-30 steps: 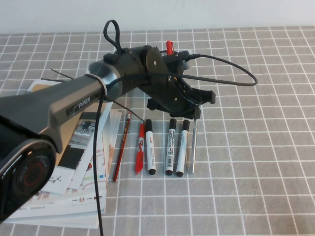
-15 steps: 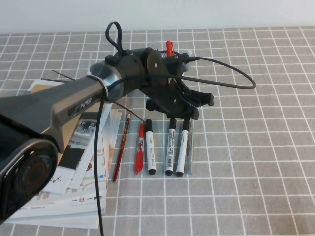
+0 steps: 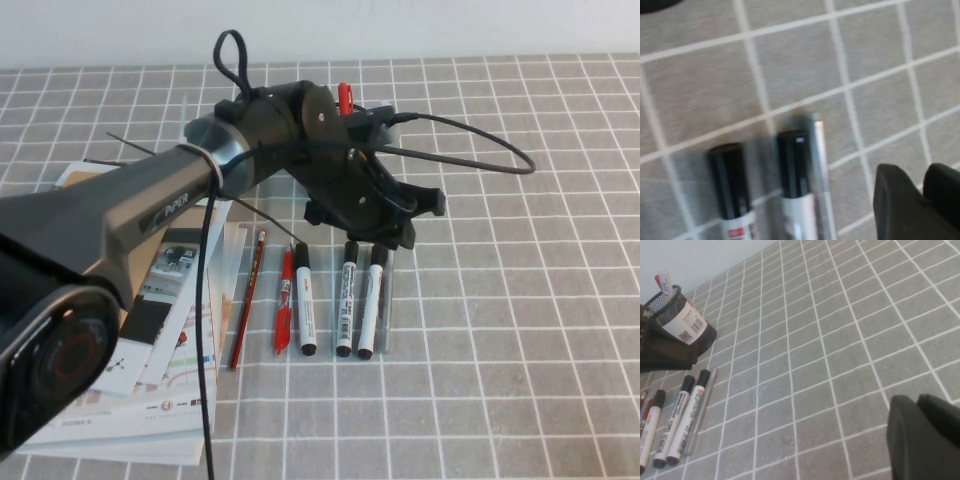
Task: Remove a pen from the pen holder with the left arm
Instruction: 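Take a marker out of the pen holder and lay it on the table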
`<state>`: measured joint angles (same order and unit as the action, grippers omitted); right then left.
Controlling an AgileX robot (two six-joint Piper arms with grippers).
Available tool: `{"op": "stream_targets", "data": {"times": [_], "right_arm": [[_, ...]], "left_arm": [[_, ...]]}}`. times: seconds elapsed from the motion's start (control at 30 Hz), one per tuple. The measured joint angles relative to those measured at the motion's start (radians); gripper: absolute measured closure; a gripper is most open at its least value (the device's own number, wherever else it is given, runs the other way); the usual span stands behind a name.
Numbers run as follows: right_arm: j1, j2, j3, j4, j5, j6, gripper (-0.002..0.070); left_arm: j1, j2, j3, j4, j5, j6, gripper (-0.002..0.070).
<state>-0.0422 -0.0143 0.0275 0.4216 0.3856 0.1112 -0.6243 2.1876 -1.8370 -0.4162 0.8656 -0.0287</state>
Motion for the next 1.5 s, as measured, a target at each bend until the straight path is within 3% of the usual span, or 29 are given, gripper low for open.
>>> {"op": "stream_targets", "data": {"times": [0.1, 0.23, 0.47, 0.57, 0.83, 1.23, 1.5], "right_arm": [[0.0, 0.0, 0.0, 0.0, 0.0, 0.0, 0.0689], [0.0, 0.0, 0.0, 0.0, 0.0, 0.0, 0.0689], [0.0, 0.0, 0.0, 0.0, 0.0, 0.0, 0.0689], [0.0, 0.0, 0.0, 0.0, 0.0, 0.0, 0.0689], [0.0, 0.0, 0.0, 0.0, 0.0, 0.0, 0.0689], [0.0, 0.0, 0.0, 0.0, 0.0, 0.0, 0.0689], [0.0, 0.0, 0.0, 0.0, 0.0, 0.0, 0.0689]], "left_arm": [[-0.029, 0.0, -0.016, -0.004, 0.013, 0.041, 0.0633], [-0.08, 0.0, -0.016, 0.042, 0.025, 0.087, 0.0666], [-0.159, -0.048, -0.016, 0.402, 0.105, 0.065, 0.0675], [-0.185, -0.121, -0.016, 0.483, 0.106, 0.061, 0.0675], [-0.21, -0.443, 0.106, 0.46, 0.007, 0.059, 0.0675], [-0.21, -0.959, 0.662, 0.444, -0.07, -0.008, 0.0675], [-0.21, -1.107, 0.91, 0.369, 0.025, -0.05, 0.0675]]}}
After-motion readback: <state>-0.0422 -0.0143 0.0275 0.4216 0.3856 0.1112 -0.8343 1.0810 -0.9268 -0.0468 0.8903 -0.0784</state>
